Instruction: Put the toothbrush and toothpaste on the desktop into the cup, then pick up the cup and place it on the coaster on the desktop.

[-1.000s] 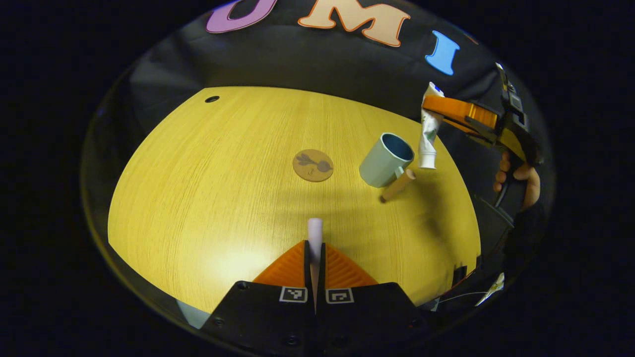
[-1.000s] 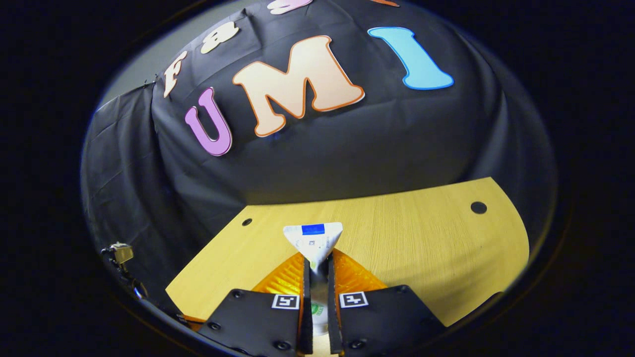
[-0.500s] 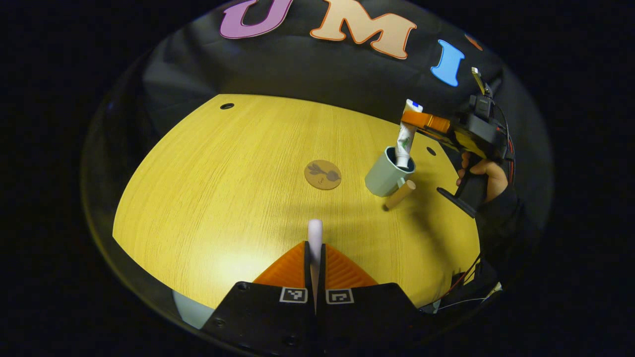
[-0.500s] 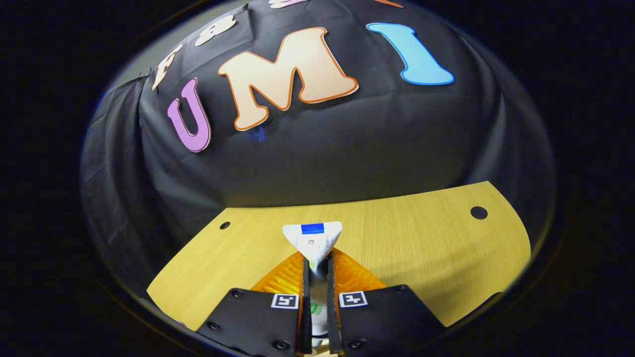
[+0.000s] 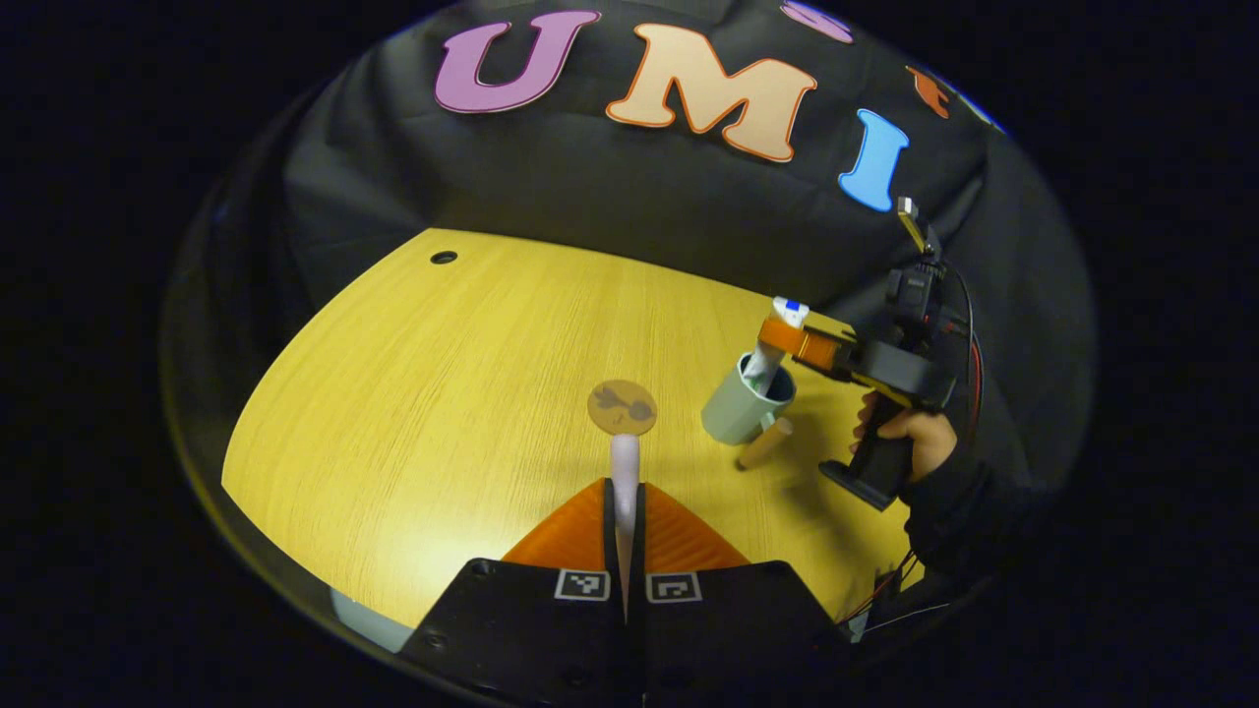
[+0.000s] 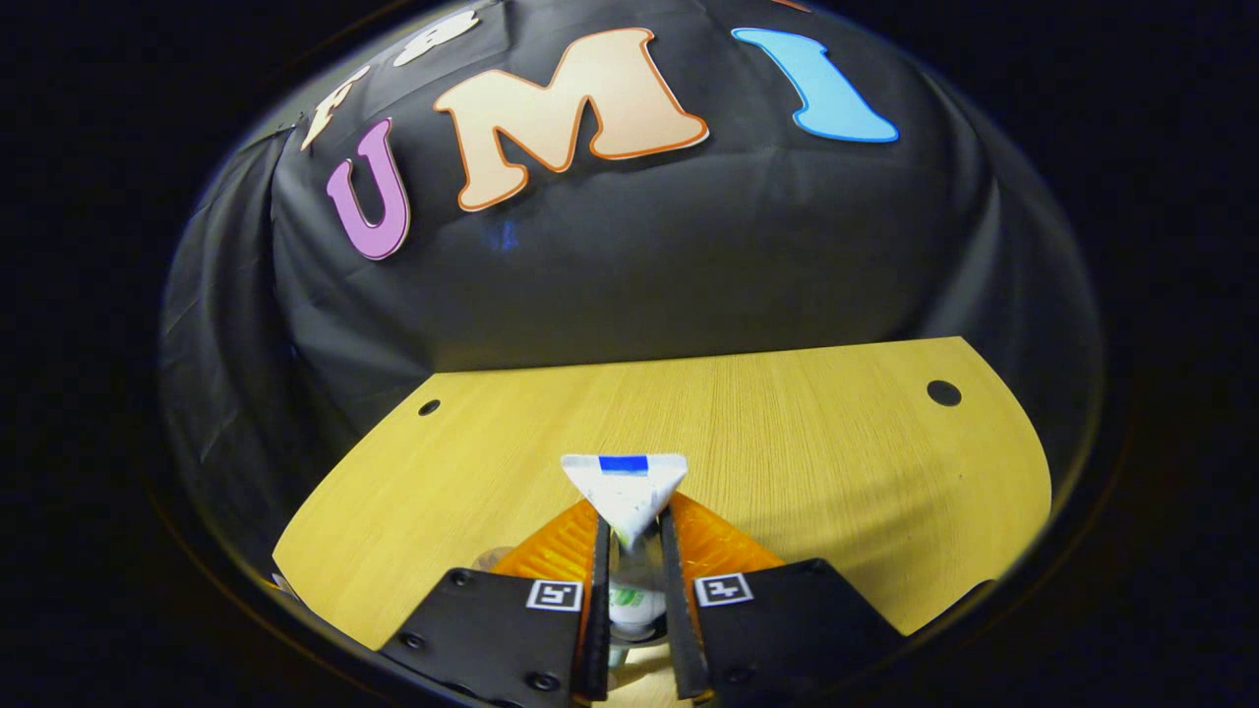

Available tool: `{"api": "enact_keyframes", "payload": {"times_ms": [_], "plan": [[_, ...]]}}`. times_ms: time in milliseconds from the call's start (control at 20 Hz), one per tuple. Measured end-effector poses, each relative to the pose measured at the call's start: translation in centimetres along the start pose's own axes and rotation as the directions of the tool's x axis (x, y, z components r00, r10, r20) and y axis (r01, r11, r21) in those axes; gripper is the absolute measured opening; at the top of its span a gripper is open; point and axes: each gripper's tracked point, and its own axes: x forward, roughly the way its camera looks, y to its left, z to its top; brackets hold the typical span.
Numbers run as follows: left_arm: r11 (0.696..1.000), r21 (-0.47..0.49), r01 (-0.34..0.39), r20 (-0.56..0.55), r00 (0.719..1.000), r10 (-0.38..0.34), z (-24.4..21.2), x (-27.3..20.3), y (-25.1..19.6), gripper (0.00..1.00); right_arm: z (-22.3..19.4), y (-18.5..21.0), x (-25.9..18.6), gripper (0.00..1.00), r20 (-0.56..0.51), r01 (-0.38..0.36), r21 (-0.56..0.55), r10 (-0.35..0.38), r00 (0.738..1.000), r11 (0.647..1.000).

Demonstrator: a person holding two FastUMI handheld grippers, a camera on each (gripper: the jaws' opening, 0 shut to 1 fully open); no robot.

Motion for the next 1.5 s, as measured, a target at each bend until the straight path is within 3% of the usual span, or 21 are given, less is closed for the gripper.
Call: {"api": "enact_keyframes", "payload": {"times_ms": [150, 300, 400, 650, 1050, 1300, 1500], "plan": [[1.0, 0.012, 0.025, 0.041, 0.999, -0.026, 2.8, 1.4, -1.3, 0.0, -0.9, 0.4, -1.9, 0.46, -0.015, -0.031, 0.012, 0.031, 0.999, 0.999], [0.998, 0.018, 0.059, 0.098, 0.993, -0.061, 5.6, 2.8, -2.9, 0.0, -1.5, -0.2, -4.7, 1.0, -0.011, -0.048, 0.021, 0.048, 0.999, 0.999], [0.996, 0.02, 0.092, 0.139, 0.986, -0.094, 6.8, 3.1, -3.9, 0.0, -1.8, -1.5, -6.7, 0.95, -0.001, -0.04, 0.035, 0.04, 0.999, 0.999], [0.987, 0.025, 0.159, 0.202, 0.966, -0.16, 10.8, 5.4, -6.8, 0.0, -2.5, -5.6, -11.5, 0.99, 0.009, 0.017, 0.112, -0.019, 1.0, 0.994], [0.969, 0.023, 0.247, 0.34, 0.909, -0.24, 16.7, 10.1, -11.8, 0.0, -4.6, -11.8, -17.4, 0.99, -0.009, 0.135, 0.169, -0.136, 0.991, 0.976], [0.966, -0.016, 0.257, 0.37, 0.899, -0.233, 17.6, 13.9, -13.7, 0.0, -6.0, -14.5, -20.1, 0.99, -0.024, 0.199, 0.19, -0.199, 0.98, 0.961], [0.973, -0.072, 0.221, 0.424, 0.889, -0.171, 18.9, 16.1, -12.9, 0.0, -6.8, -17.3, -22.2, 0.99, -0.035, 0.257, 0.213, -0.256, 0.966, 0.943]]}}
